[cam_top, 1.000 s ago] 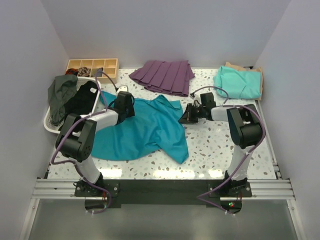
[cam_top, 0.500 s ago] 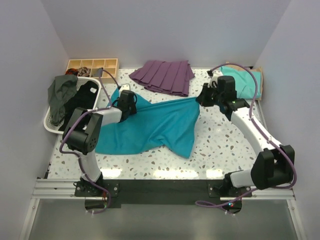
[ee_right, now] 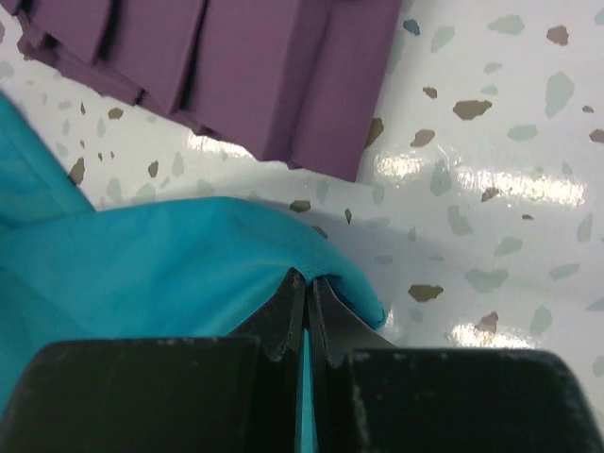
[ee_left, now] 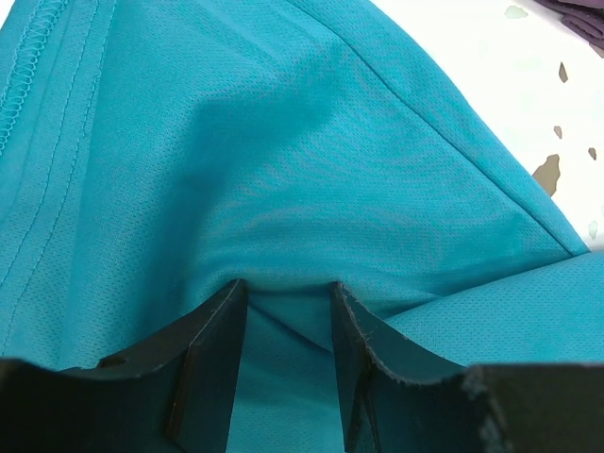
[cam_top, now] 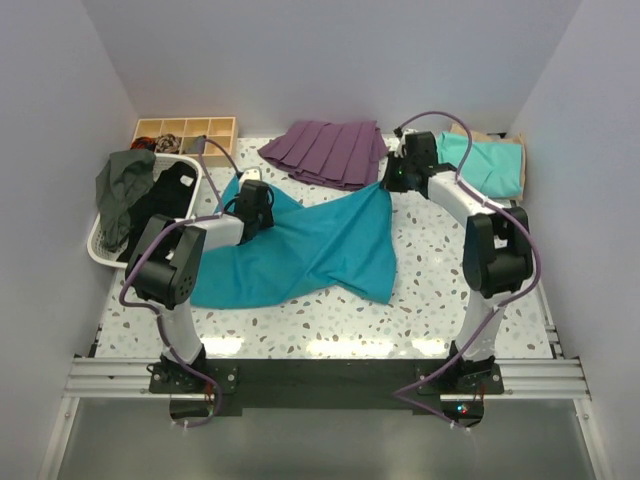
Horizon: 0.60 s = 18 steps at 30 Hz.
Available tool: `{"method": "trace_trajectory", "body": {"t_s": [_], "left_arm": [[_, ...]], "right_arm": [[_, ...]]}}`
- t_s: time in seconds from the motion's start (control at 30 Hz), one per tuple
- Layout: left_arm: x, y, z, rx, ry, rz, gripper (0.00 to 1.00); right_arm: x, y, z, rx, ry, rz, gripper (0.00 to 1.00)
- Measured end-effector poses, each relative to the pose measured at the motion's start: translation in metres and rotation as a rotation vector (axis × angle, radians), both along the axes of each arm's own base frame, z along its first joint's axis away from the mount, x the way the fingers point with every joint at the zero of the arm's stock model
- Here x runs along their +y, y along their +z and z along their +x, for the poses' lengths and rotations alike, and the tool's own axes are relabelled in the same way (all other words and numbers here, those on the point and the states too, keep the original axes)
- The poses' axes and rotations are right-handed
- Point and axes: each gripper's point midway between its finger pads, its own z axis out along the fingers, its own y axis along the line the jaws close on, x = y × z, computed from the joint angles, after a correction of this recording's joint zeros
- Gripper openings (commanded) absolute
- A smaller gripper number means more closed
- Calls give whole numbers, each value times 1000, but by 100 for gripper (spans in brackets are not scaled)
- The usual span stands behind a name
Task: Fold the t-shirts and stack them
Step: Flatten out the tshirt
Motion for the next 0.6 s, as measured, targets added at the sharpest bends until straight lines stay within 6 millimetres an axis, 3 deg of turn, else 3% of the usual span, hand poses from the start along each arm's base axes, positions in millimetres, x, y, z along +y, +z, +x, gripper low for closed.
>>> {"method": "trace_trajectory", "body": {"t_s": [0.03,0.07,0.13,0.23,0.33,0.5,0.6], "left_arm": [[0,0,0,-1,2,1,47],[1,0,0,-1,4,3,47],[2,1,-2,-1,7,6,48],[7,6,-11,-3,11,14,49],[13,24,-19,-27,25,21,50],[11,86,-33,-158,49,13,52],[6,111,-46,-204,57,-25,51]], "right_arm": [[1,-1,6,-2,-2,3,29],[2,-1,10,-4,-8,7,60],[3,5,16,-16,-15,12,76],[1,14,20,-41,-25,7,89],[-6,17,6,-43,-42,-12,90],[-21,25,-63,-8,-50,-10,88],[-22,32,-107,-5,-31,39,86]]}}
